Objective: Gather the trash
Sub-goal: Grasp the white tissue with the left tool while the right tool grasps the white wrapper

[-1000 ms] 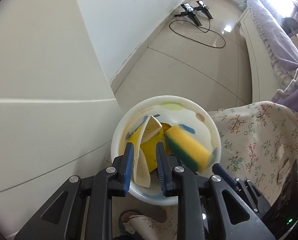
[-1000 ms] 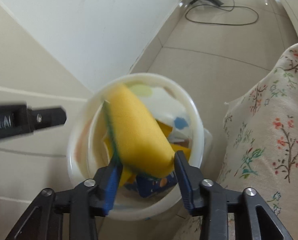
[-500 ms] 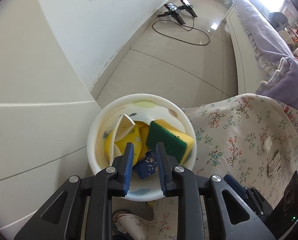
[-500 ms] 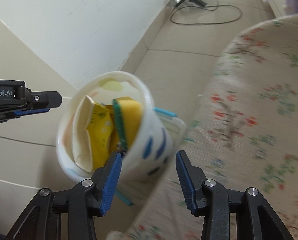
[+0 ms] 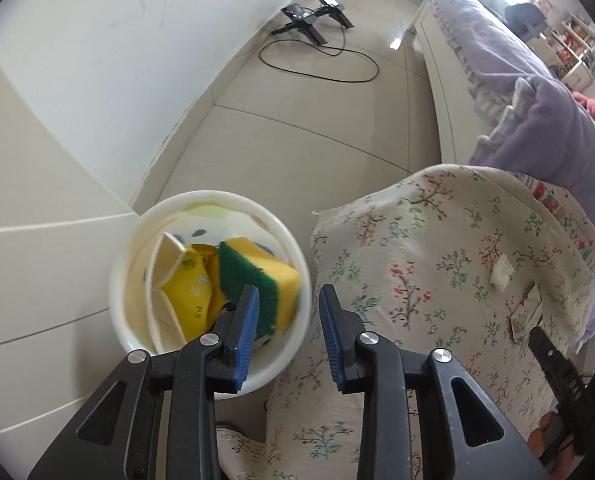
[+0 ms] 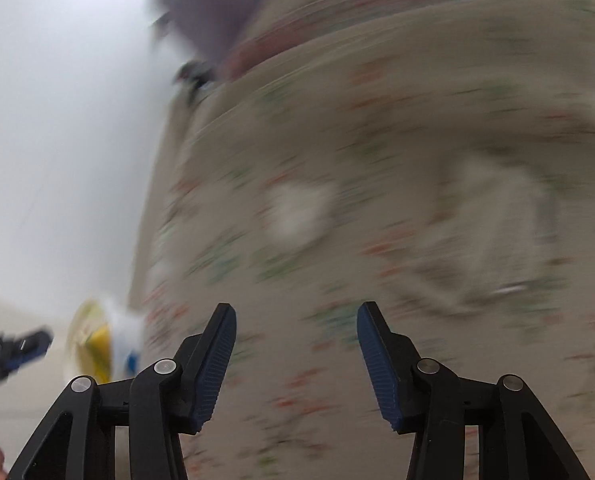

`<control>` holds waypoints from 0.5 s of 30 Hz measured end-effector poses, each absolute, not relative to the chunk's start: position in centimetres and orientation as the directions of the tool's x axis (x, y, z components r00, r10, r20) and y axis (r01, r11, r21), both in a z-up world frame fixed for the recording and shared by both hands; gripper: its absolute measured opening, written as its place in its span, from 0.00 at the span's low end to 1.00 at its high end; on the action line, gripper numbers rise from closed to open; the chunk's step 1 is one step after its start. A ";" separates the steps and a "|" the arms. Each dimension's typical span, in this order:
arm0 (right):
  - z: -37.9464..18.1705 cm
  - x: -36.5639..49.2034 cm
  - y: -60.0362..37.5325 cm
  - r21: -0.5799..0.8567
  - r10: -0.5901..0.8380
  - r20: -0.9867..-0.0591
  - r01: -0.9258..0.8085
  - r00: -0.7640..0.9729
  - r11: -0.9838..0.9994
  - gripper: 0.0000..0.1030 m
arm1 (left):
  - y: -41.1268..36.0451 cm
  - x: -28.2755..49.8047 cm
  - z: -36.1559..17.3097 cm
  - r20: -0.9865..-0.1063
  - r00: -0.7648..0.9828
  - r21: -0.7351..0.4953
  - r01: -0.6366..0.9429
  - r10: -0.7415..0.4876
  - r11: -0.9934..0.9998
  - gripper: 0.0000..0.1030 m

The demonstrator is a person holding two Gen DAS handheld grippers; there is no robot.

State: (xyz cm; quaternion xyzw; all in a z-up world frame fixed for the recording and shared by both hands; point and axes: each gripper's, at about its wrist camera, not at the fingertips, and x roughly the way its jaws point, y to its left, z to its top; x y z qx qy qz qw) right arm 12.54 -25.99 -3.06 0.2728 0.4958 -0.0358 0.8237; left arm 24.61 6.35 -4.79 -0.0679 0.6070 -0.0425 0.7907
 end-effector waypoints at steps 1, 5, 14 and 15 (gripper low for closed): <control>-3.1 12.2 -27.5 0.409 0.189 -0.842 0.369 0.506 0.834 0.54 | 5.6 24.6 -4.7 -0.954 0.262 -0.152 -0.003 -0.146 0.988 0.34; -3.4 11.0 -31.3 0.394 0.129 -0.853 0.461 0.505 0.795 0.55 | 2.5 24.9 -4.7 -0.954 0.257 -0.148 0.038 -0.153 0.988 0.34; -4.9 9.2 -36.6 0.372 0.075 -0.874 0.561 0.481 0.740 0.56 | -9.0 24.6 -4.8 -0.946 0.262 -0.124 0.253 -0.191 0.960 0.41; -5.0 9.1 -36.9 0.372 0.073 -0.874 0.566 0.480 0.736 0.56 | -10.3 24.7 -4.9 -0.944 0.252 -0.142 0.270 -0.212 0.952 0.43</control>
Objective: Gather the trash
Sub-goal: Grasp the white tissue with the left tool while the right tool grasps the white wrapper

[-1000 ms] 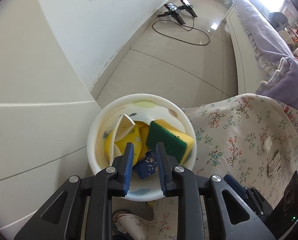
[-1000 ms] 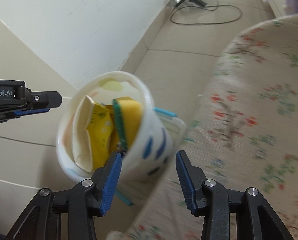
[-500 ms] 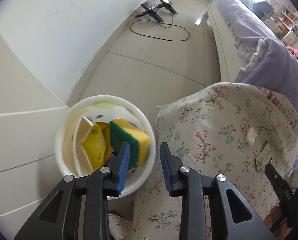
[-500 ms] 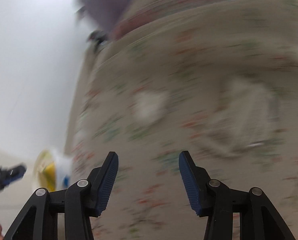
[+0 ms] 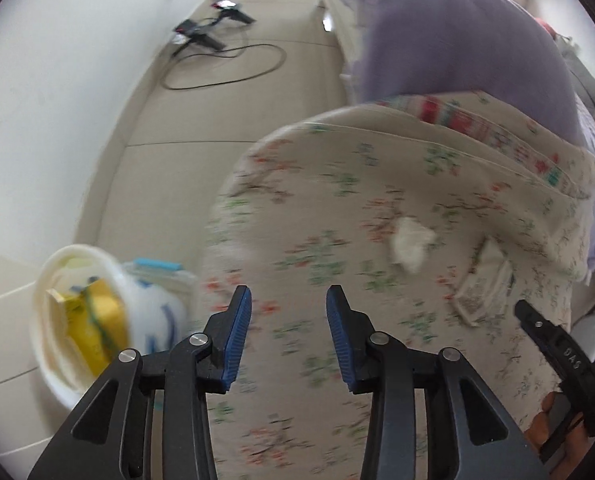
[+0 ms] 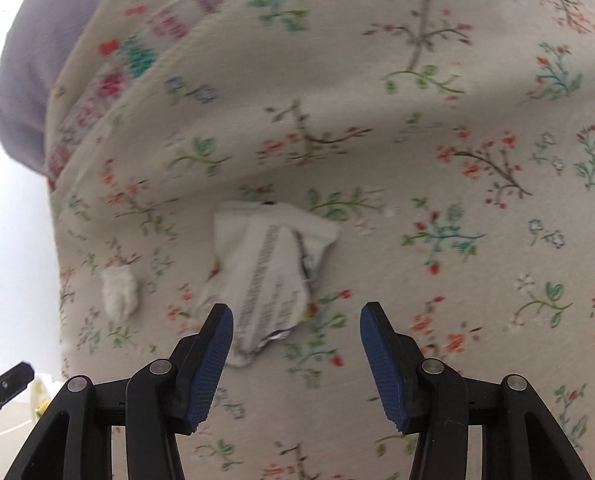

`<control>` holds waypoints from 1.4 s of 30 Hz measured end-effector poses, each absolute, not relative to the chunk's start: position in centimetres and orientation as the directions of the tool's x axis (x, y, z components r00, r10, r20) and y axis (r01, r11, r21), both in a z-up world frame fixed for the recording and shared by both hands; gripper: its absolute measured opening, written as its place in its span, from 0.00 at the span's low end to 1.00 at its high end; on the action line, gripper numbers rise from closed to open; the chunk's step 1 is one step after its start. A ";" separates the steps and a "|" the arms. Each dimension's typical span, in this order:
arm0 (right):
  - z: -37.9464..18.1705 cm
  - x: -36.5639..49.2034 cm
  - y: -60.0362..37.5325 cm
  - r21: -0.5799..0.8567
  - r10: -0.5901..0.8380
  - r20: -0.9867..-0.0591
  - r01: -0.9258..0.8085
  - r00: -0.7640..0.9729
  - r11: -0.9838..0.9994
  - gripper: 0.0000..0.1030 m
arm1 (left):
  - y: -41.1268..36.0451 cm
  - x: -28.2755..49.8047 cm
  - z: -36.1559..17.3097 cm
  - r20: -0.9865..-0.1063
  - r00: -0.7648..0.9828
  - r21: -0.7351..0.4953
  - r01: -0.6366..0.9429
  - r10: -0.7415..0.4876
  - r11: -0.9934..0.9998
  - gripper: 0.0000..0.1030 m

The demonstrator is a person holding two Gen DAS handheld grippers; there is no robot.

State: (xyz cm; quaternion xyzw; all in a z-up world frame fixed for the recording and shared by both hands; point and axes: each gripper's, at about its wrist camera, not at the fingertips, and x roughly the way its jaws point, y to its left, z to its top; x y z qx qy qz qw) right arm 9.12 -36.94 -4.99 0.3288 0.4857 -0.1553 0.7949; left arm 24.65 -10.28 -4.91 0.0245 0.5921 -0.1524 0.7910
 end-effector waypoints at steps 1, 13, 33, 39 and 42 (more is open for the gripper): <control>-5.2 9.1 -37.4 0.373 0.071 -0.875 0.573 0.479 0.730 0.56 | -11.6 24.7 -5.1 -0.940 0.244 -0.164 0.287 -0.238 0.944 0.44; -5.7 8.3 -38.9 0.390 0.066 -0.868 0.592 0.493 0.705 0.58 | -19.4 26.4 -8.9 -0.938 0.186 -0.219 0.343 -0.294 0.913 0.55; -7.4 12.7 -34.2 0.308 0.010 -0.849 0.479 0.529 0.822 0.77 | -18.7 24.2 -6.8 -0.919 0.344 -0.045 0.392 -0.192 0.919 0.19; -7.9 13.9 -32.3 0.191 -0.088 -0.843 0.447 0.531 0.874 0.78 | -17.5 22.9 -5.6 -0.906 0.395 0.021 0.398 -0.151 0.917 0.19; -8.1 14.1 -32.2 0.200 -0.089 -0.838 0.455 0.539 0.868 0.77 | -17.3 21.9 -5.0 -0.907 0.393 0.017 0.397 -0.153 0.918 0.19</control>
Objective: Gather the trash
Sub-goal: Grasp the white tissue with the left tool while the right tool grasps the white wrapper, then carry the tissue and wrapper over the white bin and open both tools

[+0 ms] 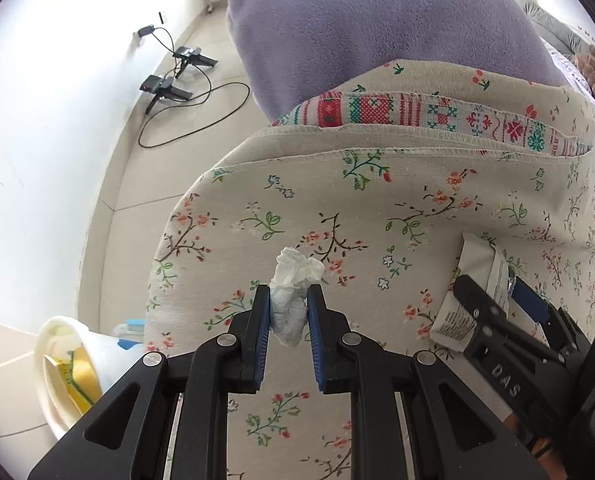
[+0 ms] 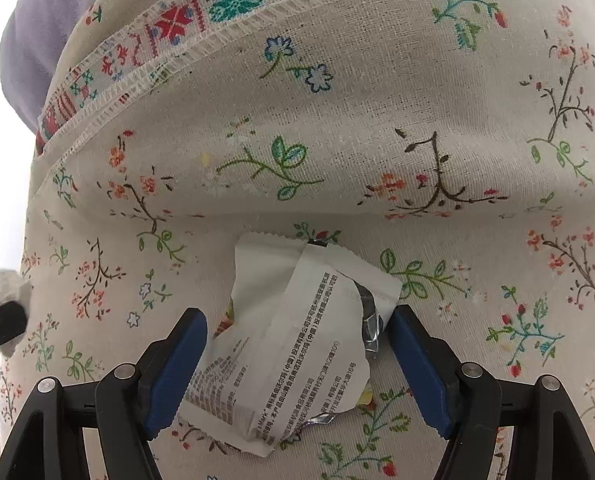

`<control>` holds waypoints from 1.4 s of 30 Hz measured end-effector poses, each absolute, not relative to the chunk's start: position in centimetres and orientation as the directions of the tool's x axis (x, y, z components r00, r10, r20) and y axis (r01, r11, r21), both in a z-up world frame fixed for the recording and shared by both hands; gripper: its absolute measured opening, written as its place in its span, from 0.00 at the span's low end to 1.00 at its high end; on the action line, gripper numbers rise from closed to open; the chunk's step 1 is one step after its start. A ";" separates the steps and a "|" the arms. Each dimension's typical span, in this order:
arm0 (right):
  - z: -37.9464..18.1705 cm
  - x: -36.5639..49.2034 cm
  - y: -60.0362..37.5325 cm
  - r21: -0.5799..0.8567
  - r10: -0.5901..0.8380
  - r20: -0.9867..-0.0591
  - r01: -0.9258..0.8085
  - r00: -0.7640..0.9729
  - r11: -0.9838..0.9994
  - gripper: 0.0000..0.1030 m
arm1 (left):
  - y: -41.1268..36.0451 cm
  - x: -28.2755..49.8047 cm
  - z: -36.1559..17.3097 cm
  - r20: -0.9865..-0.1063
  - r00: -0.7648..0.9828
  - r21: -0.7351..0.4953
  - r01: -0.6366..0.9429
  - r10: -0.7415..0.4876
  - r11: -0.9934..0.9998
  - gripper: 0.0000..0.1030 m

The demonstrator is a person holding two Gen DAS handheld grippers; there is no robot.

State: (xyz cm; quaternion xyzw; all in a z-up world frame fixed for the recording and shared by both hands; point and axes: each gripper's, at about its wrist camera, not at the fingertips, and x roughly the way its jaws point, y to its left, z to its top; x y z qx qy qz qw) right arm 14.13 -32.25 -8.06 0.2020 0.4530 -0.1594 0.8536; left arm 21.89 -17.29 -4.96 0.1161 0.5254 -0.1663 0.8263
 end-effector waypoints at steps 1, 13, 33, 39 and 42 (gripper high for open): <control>-8.1 14.3 -32.1 0.200 -0.094 -0.837 0.461 0.540 0.865 0.73 | -17.1 21.7 -4.8 -0.907 0.392 0.016 0.398 -0.154 0.917 0.19; -6.9 12.1 -32.6 0.210 -0.097 -0.827 0.464 0.554 0.861 0.26 | -15.6 20.9 -3.5 -0.899 0.413 0.033 0.400 -0.148 0.916 0.19; -0.1 6.8 -25.3 0.200 -0.042 -0.761 0.296 0.648 0.934 0.09 | -9.2 19.1 -1.3 -0.893 0.421 -0.011 0.331 -0.158 0.944 0.19; 1.9 6.0 -22.4 0.155 -0.051 -0.736 0.240 0.675 0.958 0.09 | -6.7 18.5 -0.9 -0.891 0.424 -0.027 0.304 -0.161 0.952 0.19; 2.1 6.1 -21.3 0.149 -0.039 -0.730 0.215 0.682 0.965 0.09 | -4.8 18.0 -0.8 -0.891 0.425 -0.042 0.276 -0.161 0.960 0.19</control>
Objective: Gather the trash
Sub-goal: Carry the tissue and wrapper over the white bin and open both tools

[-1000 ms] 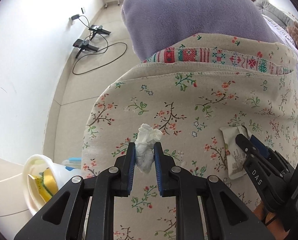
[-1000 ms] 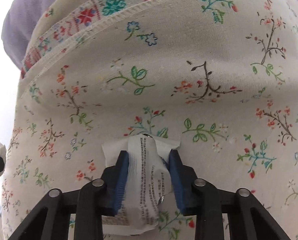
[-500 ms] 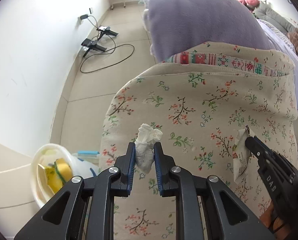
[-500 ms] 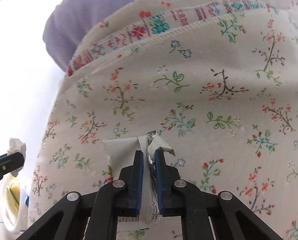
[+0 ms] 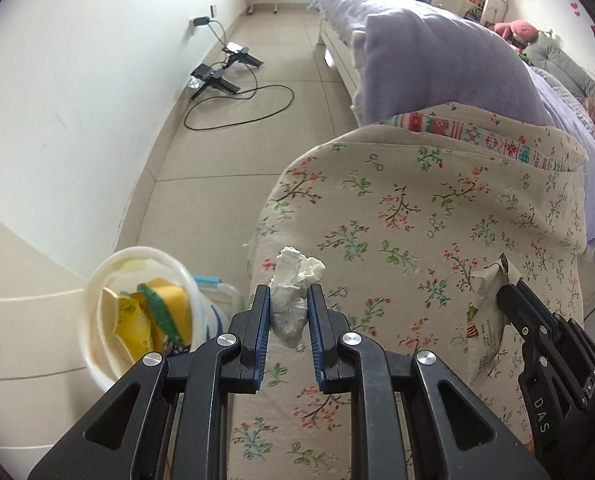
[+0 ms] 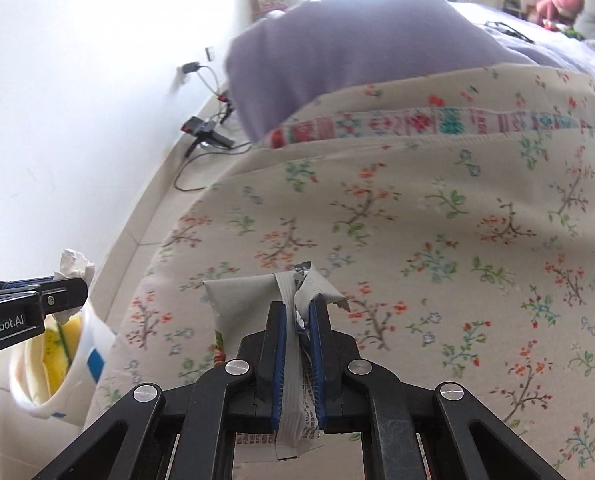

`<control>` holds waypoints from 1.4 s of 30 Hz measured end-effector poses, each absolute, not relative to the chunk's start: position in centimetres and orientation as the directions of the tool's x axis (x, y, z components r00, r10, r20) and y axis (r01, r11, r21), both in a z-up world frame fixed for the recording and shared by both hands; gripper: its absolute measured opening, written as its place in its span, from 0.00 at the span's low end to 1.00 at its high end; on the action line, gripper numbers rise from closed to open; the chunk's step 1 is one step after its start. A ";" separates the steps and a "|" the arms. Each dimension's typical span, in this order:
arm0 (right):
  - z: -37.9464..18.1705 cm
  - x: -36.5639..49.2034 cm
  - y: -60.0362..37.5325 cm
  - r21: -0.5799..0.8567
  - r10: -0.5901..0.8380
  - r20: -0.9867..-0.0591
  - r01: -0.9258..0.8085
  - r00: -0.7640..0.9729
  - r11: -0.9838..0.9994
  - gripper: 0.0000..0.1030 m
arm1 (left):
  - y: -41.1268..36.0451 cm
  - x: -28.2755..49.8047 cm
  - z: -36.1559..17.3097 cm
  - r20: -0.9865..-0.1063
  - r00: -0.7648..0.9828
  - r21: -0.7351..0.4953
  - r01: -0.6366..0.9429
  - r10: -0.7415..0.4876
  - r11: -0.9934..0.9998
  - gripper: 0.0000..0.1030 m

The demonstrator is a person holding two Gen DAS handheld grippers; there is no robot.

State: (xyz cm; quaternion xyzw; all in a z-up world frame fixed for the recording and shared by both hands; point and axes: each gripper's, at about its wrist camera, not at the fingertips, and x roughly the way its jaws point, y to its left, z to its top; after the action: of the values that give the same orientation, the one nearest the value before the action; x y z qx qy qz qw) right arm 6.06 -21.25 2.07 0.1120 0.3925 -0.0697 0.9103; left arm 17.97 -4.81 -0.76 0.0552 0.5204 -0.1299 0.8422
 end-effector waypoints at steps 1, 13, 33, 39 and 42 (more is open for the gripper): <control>2.1 6.0 -20.9 0.156 -0.030 -0.732 0.209 0.681 0.965 0.09 | -4.2 17.8 -0.7 -0.891 0.424 -0.050 0.270 -0.165 0.962 0.19; 1.9 6.5 -16.6 0.218 0.092 -0.730 0.102 0.677 0.971 0.09 | 10.3 17.5 1.3 -0.871 0.443 -0.228 0.019 -0.213 0.973 0.19; 1.3 9.5 -7.2 0.301 0.317 -0.707 -0.137 0.632 0.944 0.10 | 14.6 20.4 -5.3 -0.946 0.225 -0.276 -0.178 -0.234 0.945 0.29; 0.4 10.8 -5.7 0.308 0.352 -0.708 -0.181 0.612 0.934 0.10 | 14.2 20.3 -3.6 -0.938 0.249 -0.279 -0.134 -0.241 0.951 0.49; -0.1 11.2 -5.3 0.315 0.366 -0.709 -0.193 0.603 0.929 0.10 | 14.8 20.3 -3.4 -0.941 0.250 -0.275 -0.164 -0.230 0.947 0.49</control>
State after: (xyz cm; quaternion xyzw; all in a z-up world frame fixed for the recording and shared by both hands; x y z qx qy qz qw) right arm 11.22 -5.28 -0.09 0.1037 0.4169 0.1569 0.8893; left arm 20.32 14.84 -3.43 -0.1609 0.6118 -0.0211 0.7742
